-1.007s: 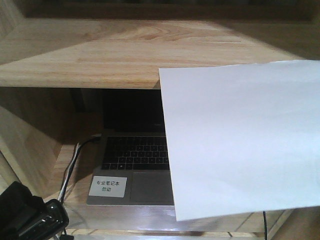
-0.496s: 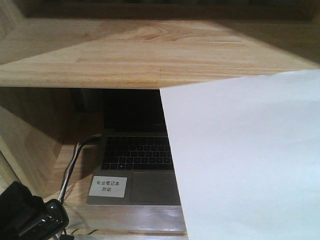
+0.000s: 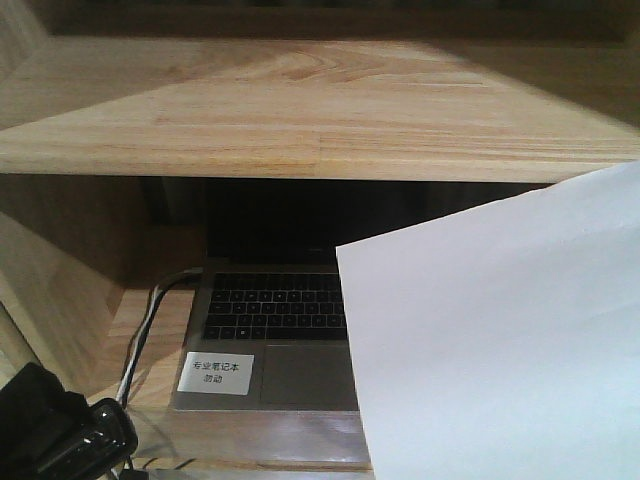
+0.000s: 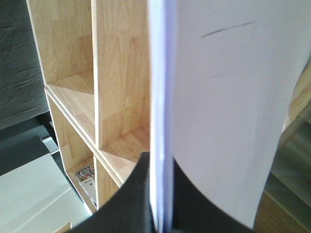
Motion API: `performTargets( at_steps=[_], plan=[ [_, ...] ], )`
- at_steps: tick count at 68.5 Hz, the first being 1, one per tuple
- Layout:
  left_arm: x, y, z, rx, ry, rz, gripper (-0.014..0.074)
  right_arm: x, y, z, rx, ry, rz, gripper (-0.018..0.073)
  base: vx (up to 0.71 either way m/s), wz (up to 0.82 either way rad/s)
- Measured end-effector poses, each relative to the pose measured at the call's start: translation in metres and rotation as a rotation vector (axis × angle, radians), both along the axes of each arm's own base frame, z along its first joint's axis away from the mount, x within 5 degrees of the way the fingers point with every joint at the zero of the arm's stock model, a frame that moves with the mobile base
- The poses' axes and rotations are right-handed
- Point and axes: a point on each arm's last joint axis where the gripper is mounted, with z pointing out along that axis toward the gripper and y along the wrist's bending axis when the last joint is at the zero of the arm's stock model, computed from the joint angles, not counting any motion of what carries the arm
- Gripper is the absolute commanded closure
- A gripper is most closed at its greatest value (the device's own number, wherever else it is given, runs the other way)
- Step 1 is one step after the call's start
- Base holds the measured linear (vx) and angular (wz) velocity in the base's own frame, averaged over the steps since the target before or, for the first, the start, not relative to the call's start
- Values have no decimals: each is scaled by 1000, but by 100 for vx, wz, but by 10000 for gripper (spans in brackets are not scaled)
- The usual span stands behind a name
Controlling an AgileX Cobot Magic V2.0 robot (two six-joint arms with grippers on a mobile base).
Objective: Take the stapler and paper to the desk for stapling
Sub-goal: 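Pinch the white paper edge with the right gripper and pull it off, then drive the base away from the shelf to the wooden desk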
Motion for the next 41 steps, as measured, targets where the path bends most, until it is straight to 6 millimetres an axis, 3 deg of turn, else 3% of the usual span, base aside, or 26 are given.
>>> performTargets(
  at_steps=[41],
  plan=[
    [0,0,0,-1,0,0,603,0,0,0,-1,0,0,561,-1,1]
  ],
)
